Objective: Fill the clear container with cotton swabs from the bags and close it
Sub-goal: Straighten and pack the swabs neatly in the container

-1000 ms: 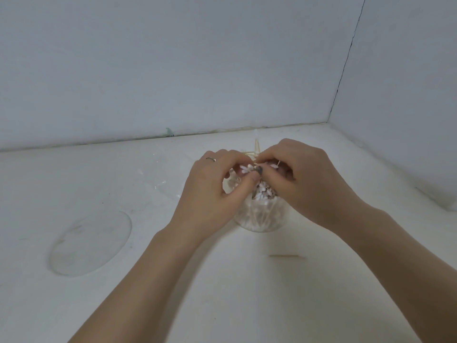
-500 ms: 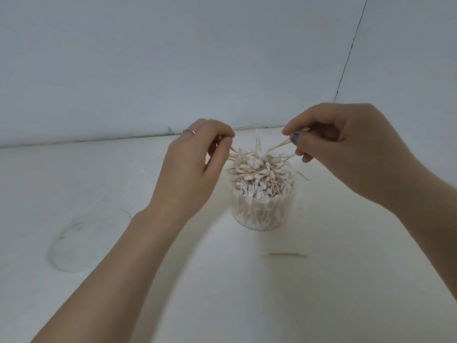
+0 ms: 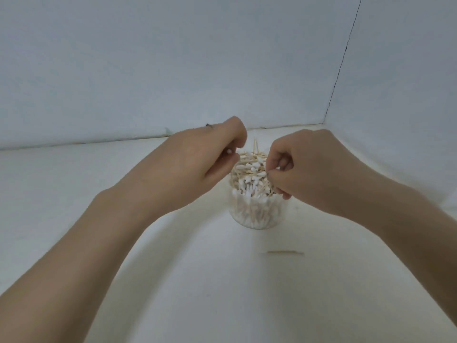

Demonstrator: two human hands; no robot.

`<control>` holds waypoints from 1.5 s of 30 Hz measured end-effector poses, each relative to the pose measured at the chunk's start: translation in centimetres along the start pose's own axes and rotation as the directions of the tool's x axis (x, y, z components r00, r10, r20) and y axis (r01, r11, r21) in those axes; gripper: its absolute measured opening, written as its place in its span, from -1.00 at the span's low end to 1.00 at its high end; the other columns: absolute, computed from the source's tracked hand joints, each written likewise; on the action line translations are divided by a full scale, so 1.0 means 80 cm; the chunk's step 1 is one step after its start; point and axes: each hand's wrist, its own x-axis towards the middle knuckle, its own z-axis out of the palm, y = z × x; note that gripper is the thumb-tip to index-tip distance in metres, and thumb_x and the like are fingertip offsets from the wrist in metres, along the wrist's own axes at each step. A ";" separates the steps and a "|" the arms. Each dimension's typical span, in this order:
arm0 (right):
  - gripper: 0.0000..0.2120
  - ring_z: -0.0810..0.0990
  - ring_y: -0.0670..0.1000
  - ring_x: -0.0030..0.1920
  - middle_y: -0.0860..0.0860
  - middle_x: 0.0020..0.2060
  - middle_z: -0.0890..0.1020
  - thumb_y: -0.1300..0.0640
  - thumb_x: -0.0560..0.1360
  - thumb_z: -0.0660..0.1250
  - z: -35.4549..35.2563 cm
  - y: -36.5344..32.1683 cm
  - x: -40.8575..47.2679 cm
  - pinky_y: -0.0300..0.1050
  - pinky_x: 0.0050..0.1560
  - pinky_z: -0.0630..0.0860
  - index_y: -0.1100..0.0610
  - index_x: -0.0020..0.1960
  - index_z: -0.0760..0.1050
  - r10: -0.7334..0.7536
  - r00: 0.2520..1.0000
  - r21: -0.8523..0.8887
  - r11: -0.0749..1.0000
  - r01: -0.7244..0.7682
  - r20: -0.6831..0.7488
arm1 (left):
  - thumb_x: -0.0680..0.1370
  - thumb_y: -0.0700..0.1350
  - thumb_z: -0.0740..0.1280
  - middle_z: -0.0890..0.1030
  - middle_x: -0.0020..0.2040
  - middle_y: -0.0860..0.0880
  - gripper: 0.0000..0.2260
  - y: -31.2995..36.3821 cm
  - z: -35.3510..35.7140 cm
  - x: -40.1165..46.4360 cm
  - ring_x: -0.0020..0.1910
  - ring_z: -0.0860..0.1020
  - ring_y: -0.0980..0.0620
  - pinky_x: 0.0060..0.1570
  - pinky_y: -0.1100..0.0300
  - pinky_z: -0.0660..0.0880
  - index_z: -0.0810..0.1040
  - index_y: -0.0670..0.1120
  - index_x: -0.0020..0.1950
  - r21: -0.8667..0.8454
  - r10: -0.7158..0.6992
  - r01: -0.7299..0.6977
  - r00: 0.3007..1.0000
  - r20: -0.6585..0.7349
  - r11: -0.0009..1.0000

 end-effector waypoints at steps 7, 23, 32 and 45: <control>-0.84 0.63 -0.12 -0.30 -0.15 -0.39 0.54 0.23 0.45 0.30 -0.014 -0.017 0.009 -0.13 -0.17 0.61 0.03 -0.23 0.59 -0.068 0.992 -0.143 0.986 0.082 0.104 | 0.64 -0.14 0.28 0.57 -0.14 0.07 -0.89 0.001 -0.006 0.021 -0.19 0.56 -0.05 -0.17 -0.08 0.53 0.38 0.02 0.10 0.054 0.139 -0.150 0.974 0.178 0.987; -0.79 0.69 -0.07 -0.34 -0.05 -0.43 0.69 0.29 0.40 0.31 -0.018 -0.033 0.043 -0.25 -0.41 0.45 0.02 -0.09 0.39 0.056 0.936 -0.229 0.973 0.026 0.348 | 0.58 -0.21 0.36 0.62 -0.12 0.18 -0.88 -0.005 -0.032 0.038 -0.14 0.63 0.14 -0.09 0.17 0.54 0.48 -0.05 0.06 -0.046 0.154 -0.150 0.982 0.112 0.988; -0.76 0.63 -0.03 -0.14 -0.06 -0.11 0.64 0.22 0.42 0.39 0.001 -0.015 0.034 -0.04 -0.08 0.63 0.04 0.05 0.46 -0.016 0.938 -0.069 0.997 0.042 0.347 | 0.54 -0.31 0.40 0.70 -0.09 0.08 -0.84 -0.016 -0.009 0.032 -0.11 0.69 0.10 -0.04 0.07 0.61 0.50 -0.08 -0.01 -0.209 0.050 0.000 0.971 0.233 0.978; -0.72 0.60 -0.02 -0.21 -0.06 -0.24 0.66 0.27 0.49 0.32 0.038 0.032 -0.015 -0.10 -0.12 0.48 -0.09 -0.07 0.68 -0.173 0.984 0.149 0.973 0.177 -0.039 | 0.53 -0.22 0.46 0.70 -0.17 0.08 -0.82 -0.017 0.024 0.021 -0.18 0.64 0.13 -0.13 0.31 0.52 0.47 -0.04 -0.13 -0.275 -0.083 0.172 0.948 0.309 0.946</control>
